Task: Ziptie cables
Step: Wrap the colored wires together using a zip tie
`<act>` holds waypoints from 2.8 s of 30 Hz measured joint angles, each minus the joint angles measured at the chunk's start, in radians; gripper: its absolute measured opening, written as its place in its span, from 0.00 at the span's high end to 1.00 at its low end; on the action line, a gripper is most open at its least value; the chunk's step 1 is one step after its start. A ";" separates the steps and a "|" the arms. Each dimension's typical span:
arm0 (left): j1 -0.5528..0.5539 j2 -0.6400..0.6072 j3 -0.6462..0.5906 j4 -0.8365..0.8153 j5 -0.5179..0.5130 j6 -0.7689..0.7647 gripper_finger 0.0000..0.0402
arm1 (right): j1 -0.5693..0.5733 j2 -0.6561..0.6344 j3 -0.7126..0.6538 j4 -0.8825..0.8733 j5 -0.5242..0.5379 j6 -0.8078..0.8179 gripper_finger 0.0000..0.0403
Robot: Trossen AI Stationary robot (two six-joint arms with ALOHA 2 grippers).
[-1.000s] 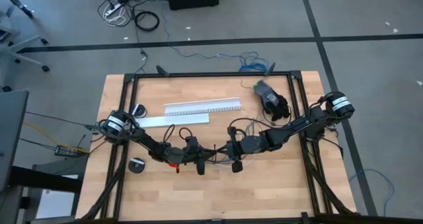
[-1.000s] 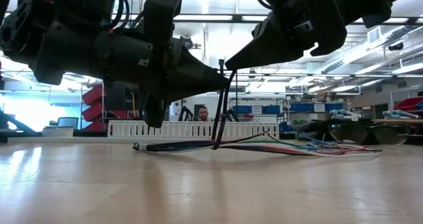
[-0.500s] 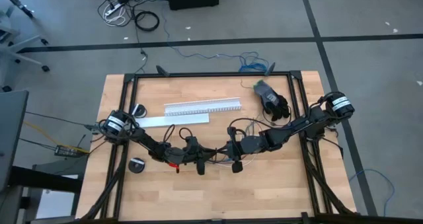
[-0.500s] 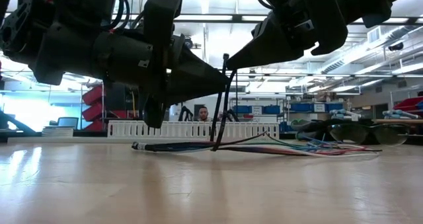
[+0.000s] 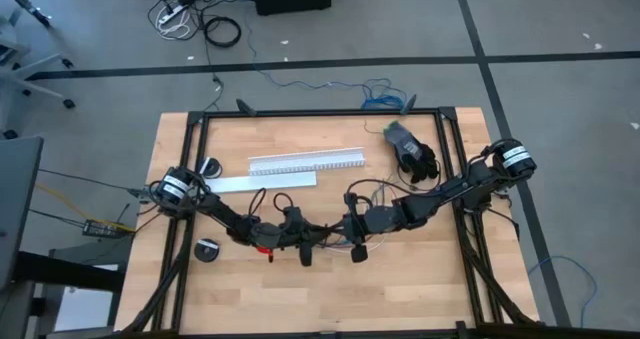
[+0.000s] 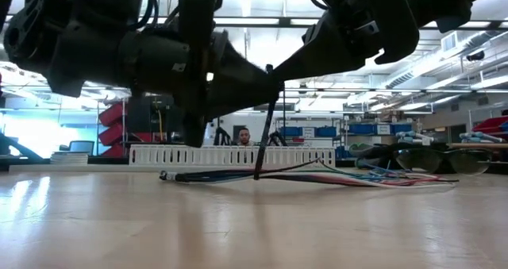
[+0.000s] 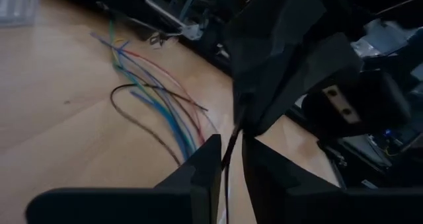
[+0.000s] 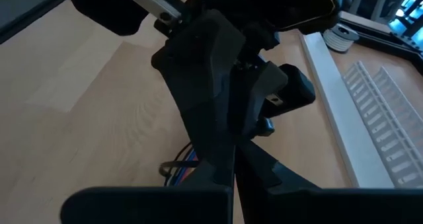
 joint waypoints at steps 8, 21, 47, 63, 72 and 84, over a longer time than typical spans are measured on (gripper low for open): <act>0.013 0.000 0.068 -0.185 0.001 0.008 0.91 | 0.000 0.000 0.000 -0.003 0.001 0.000 1.00; 0.013 0.000 0.069 -0.173 -0.008 0.038 1.00 | -0.001 0.000 0.001 -0.022 0.004 -0.017 1.00; 0.013 0.000 0.068 -0.168 -0.112 0.182 1.00 | 0.060 -0.104 0.000 -0.063 0.278 0.051 0.63; 0.041 0.000 0.068 -0.087 -0.154 0.331 1.00 | 0.093 -0.109 0.000 -0.267 0.401 0.256 0.67; 0.049 0.000 0.068 -0.064 -0.155 0.404 1.00 | 0.093 -0.109 0.000 -0.261 0.230 0.255 0.67; 0.051 -0.002 0.068 -0.015 -0.141 0.455 1.00 | 0.093 -0.109 0.000 -0.205 0.159 0.255 0.66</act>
